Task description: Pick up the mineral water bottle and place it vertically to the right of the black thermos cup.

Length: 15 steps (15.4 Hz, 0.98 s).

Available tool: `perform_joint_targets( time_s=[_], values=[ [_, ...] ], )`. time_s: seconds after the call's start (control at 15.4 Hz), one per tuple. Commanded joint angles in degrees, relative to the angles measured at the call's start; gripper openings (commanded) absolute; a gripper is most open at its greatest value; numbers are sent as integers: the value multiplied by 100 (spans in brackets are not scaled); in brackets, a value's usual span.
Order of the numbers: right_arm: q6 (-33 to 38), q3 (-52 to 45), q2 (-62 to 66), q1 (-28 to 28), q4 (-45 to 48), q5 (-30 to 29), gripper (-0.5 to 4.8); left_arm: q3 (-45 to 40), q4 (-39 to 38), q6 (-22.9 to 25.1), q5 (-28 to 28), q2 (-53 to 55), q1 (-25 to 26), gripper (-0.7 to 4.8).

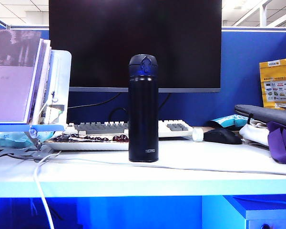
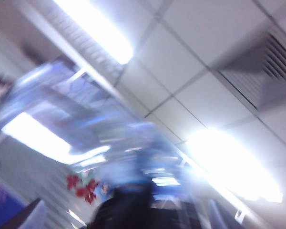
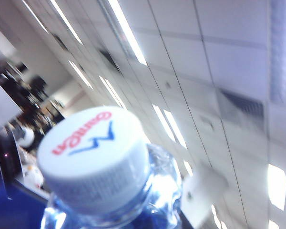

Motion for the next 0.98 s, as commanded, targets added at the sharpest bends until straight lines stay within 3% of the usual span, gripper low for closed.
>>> perform_joint_targets(
  time_s=[0.07,0.26,0.33,0.39,0.46,0.52,0.65,0.78,0.98],
  values=[
    [-46,74,-542,2,-516,656,201,33,-385,1154,111,-726,2,479],
    [-68,72,-1121,2,-1731,1252,201,33,-2116,3215,201,-1860,2,149],
    [-90,72,-1224,2,-2118,1408,201,33,-3016,4293,-11,-2288,2,109],
    [-90,72,-1270,2,-2358,1515,201,33,-3637,4929,-334,-2566,2,109],
    [-90,72,-1281,2,-2806,1646,201,33,-4784,6019,-1137,-3016,2,109],
    [-90,66,-1266,0,-3088,1705,201,33,-5567,6701,-1683,-3296,2,110],
    [-28,59,-1172,0,-3659,1773,201,31,-6623,7023,-2498,-3639,2,111],
    [155,22,-944,0,-3801,1797,201,31,-7316,7020,-3224,-3779,2,111],
    [105,22,-715,-31,-3768,2002,201,31,-7825,7020,-3300,-3779,2,111]
  ],
)
